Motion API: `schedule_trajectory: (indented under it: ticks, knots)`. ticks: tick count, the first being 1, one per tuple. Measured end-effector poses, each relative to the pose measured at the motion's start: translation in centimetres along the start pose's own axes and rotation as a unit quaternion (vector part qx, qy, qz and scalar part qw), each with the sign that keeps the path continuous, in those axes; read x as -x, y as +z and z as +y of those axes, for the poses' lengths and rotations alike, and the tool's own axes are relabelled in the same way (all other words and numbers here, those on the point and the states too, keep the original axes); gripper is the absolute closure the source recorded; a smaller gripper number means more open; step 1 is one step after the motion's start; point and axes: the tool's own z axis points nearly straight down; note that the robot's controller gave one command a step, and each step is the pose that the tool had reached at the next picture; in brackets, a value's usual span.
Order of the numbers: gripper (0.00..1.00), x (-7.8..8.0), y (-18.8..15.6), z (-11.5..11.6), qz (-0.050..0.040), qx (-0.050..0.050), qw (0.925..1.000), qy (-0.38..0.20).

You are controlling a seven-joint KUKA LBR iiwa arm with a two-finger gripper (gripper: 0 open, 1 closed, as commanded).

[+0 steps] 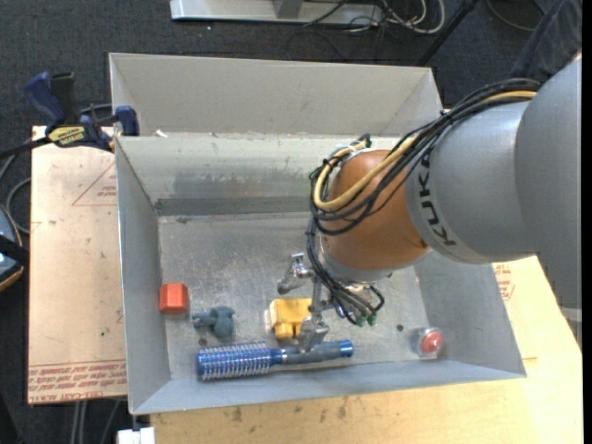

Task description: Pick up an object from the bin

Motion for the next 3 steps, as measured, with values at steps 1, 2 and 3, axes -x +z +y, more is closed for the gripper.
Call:
schedule_trajectory:
  ticks: [1,2,3]
  knots:
    - [0.0,-0.1,2.8,0.3,0.0045,0.0,0.9969,-0.078]
    - [1.0,0.0,2.6,0.3,0.003,0.0,0.9969,-0.079]
    - [1.0,0.0,-11.6,-2.1,-0.0016,-0.001,0.9949,-0.101]
